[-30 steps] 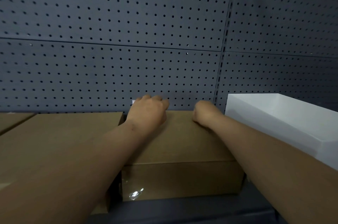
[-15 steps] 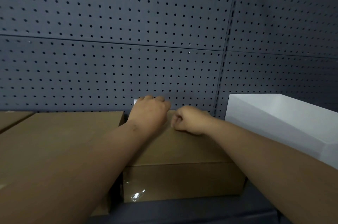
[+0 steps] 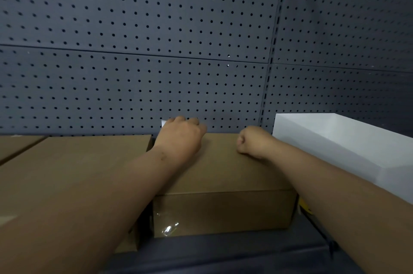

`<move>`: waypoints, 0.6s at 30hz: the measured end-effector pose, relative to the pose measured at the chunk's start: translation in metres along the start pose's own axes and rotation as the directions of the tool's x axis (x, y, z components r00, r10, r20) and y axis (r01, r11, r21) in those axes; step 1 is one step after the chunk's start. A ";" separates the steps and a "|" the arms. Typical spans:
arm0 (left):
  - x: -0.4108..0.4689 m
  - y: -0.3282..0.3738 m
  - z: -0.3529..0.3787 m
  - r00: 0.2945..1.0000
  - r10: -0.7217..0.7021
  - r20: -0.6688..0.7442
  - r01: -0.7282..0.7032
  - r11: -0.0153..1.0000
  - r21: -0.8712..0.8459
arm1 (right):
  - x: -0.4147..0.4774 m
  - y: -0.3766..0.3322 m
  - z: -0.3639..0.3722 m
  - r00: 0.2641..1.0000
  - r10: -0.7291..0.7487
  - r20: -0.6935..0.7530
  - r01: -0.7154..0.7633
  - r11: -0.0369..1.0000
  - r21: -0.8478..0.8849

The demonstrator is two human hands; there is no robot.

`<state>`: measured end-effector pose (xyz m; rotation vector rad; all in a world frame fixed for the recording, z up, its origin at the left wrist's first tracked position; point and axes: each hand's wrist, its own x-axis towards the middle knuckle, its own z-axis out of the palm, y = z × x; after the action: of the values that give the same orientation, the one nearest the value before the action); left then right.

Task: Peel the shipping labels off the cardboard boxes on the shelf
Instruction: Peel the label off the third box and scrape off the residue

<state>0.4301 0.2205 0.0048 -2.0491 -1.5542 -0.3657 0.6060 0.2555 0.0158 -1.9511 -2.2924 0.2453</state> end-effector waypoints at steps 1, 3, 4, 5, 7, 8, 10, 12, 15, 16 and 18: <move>-0.001 0.001 -0.001 1.000 0.008 -0.001 -0.007 1.000 0.010 | -0.001 0.003 0.000 0.999 0.038 -0.022 -0.038 0.999 -0.010; -0.004 0.003 -0.003 1.000 0.022 0.000 -0.022 0.999 0.028 | -0.009 -0.005 0.003 0.999 -0.040 0.007 0.040 0.999 0.024; -0.006 0.005 -0.003 1.000 0.028 0.002 -0.028 0.999 0.031 | -0.016 -0.012 0.006 0.993 -0.117 0.029 0.115 0.991 0.068; -0.007 0.006 -0.004 0.999 0.033 0.003 -0.033 0.999 0.031 | -0.025 -0.020 0.008 0.982 -0.177 0.061 0.169 0.979 0.112; -0.009 0.009 -0.006 0.999 0.033 0.001 -0.033 0.999 0.027 | -0.035 -0.025 0.009 0.975 -0.203 0.085 0.193 0.975 0.111; -0.010 0.009 -0.007 1.000 0.029 -0.001 -0.029 0.999 0.025 | -0.029 -0.020 0.007 0.984 -0.161 0.071 0.156 0.985 0.071; -0.012 0.010 -0.009 1.000 0.021 -0.013 -0.020 0.999 0.025 | -0.022 -0.008 0.000 1.000 -0.010 0.008 0.011 1.000 -0.029; -0.015 0.011 -0.009 1.000 0.014 -0.011 -0.014 1.000 0.019 | -0.024 -0.004 0.002 0.999 0.047 -0.018 -0.049 0.996 -0.072; -0.020 0.015 -0.008 1.000 0.014 -0.005 -0.014 1.000 0.013 | -0.043 -0.024 0.009 0.990 -0.123 0.063 0.118 0.990 0.074; -0.021 0.015 -0.007 1.000 0.017 -0.006 -0.016 1.000 0.016 | -0.050 -0.028 0.011 0.983 -0.162 0.087 0.152 0.983 0.103; -0.022 0.015 -0.008 1.000 0.018 0.000 -0.018 1.000 0.019 | -0.048 -0.024 0.007 0.984 -0.152 0.090 0.147 0.987 0.059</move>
<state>0.4392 0.1955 -0.0035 -2.0468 -1.5322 -0.3431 0.5894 0.2046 0.0147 -1.7688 -2.4505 0.3852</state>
